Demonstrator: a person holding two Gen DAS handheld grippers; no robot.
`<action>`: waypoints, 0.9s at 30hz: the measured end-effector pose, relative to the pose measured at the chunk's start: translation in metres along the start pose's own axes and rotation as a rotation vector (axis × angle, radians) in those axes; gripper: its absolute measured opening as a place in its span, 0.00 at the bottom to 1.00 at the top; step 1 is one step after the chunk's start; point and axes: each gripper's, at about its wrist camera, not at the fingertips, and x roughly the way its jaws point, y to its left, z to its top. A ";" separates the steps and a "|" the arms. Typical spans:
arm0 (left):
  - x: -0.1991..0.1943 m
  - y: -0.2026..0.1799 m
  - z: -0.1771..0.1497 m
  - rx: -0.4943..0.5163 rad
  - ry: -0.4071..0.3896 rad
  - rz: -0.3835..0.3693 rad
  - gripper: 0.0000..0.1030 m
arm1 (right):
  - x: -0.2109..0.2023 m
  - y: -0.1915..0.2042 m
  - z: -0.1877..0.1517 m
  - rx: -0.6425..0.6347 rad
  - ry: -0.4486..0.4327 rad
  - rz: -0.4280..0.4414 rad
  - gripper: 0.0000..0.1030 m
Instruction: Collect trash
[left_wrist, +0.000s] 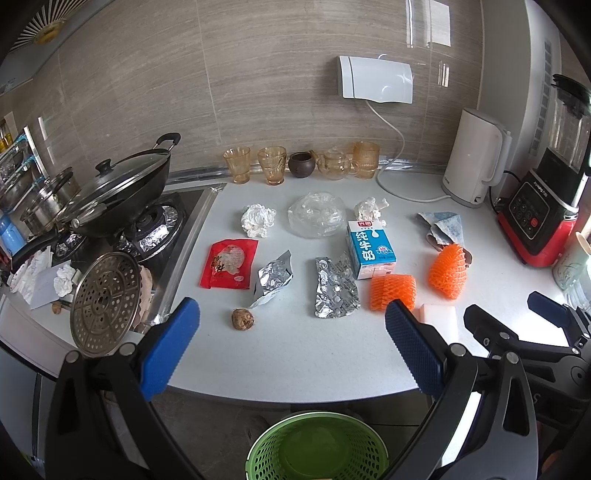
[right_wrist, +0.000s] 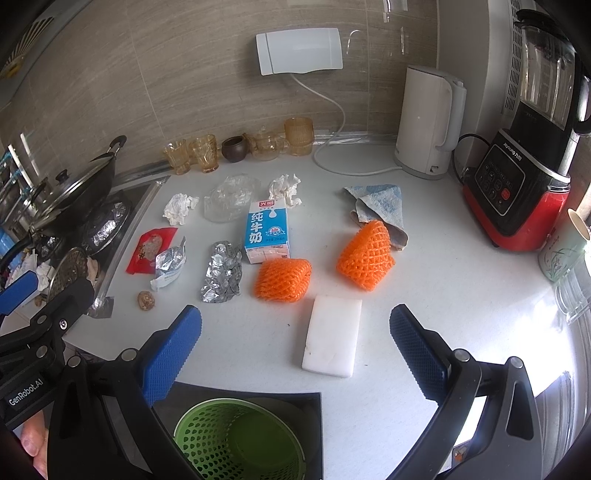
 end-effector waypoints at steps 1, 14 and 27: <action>0.000 -0.001 -0.001 0.000 0.001 0.000 0.94 | 0.000 0.000 0.000 0.000 -0.001 0.000 0.98; 0.000 -0.003 -0.001 0.001 0.000 -0.005 0.94 | 0.002 0.001 -0.001 0.001 -0.001 0.002 0.98; 0.010 0.010 0.002 0.021 0.008 -0.052 0.94 | 0.003 0.007 0.004 0.004 -0.001 -0.041 0.98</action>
